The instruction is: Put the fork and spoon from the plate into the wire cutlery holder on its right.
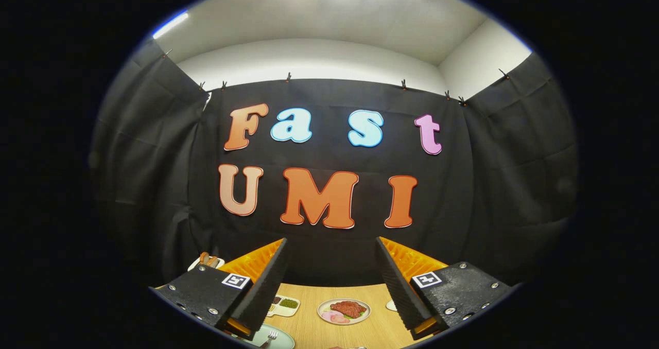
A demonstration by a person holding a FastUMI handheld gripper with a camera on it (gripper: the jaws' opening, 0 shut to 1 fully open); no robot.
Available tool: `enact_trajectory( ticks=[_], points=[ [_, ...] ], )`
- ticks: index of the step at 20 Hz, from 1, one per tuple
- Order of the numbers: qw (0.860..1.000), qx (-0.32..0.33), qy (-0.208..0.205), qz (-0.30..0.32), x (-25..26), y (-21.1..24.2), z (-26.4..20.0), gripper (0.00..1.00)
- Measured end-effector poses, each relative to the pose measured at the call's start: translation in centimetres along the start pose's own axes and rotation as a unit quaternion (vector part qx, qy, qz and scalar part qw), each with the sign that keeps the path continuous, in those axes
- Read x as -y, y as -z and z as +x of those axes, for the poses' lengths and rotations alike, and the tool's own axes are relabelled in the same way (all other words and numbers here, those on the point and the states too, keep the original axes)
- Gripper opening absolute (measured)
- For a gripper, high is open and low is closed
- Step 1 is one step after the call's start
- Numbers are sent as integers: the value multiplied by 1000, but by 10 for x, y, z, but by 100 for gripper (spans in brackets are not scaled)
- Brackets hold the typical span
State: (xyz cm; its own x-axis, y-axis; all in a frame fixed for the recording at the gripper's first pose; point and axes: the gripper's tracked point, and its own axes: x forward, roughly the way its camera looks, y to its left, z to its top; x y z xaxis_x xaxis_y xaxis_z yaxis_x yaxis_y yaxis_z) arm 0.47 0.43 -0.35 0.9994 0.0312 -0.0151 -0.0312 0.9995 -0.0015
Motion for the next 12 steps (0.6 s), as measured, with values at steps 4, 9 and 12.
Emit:
enact_trajectory(
  ticks=[4,9,12],
  points=[
    [999,-28,-15,7,-4,14,7,98],
    [996,-63,-54,9,-5,41,10,98],
    [992,-99,-83,14,-10,65,7,98]
  ],
)
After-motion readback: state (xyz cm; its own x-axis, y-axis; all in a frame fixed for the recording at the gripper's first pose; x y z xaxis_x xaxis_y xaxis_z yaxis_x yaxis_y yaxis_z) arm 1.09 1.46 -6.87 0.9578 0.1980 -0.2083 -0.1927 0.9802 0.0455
